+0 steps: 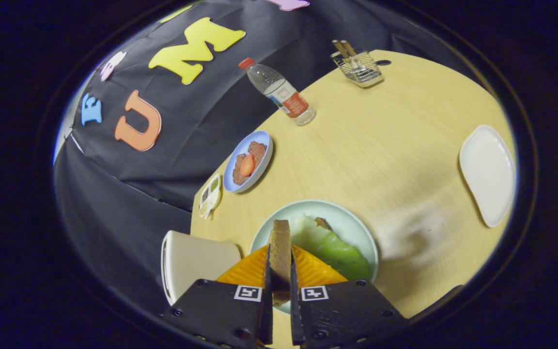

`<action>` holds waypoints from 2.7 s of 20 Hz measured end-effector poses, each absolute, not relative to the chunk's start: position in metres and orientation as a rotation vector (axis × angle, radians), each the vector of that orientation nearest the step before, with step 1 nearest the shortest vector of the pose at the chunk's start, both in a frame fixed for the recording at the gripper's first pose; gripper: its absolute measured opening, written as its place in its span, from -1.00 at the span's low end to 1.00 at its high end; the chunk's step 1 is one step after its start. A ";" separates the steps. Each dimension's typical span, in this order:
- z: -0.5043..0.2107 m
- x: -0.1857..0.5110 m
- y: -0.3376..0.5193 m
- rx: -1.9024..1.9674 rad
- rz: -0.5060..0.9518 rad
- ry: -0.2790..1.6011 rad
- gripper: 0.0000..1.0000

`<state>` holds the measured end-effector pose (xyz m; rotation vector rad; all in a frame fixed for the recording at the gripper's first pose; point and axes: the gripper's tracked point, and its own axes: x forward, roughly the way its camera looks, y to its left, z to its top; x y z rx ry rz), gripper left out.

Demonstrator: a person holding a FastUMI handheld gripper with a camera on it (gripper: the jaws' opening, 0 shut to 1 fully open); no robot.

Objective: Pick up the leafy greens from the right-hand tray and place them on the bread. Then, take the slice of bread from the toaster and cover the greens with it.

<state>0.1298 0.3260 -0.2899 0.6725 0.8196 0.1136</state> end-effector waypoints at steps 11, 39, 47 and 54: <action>-0.314 0.131 0.311 0.447 0.027 0.835 -0.21; 0.028 0.008 0.324 0.050 0.158 0.212 0.93; 0.100 -0.035 0.296 -0.047 0.112 0.036 0.93; 0.118 -0.074 0.292 -0.098 0.089 -0.026 0.93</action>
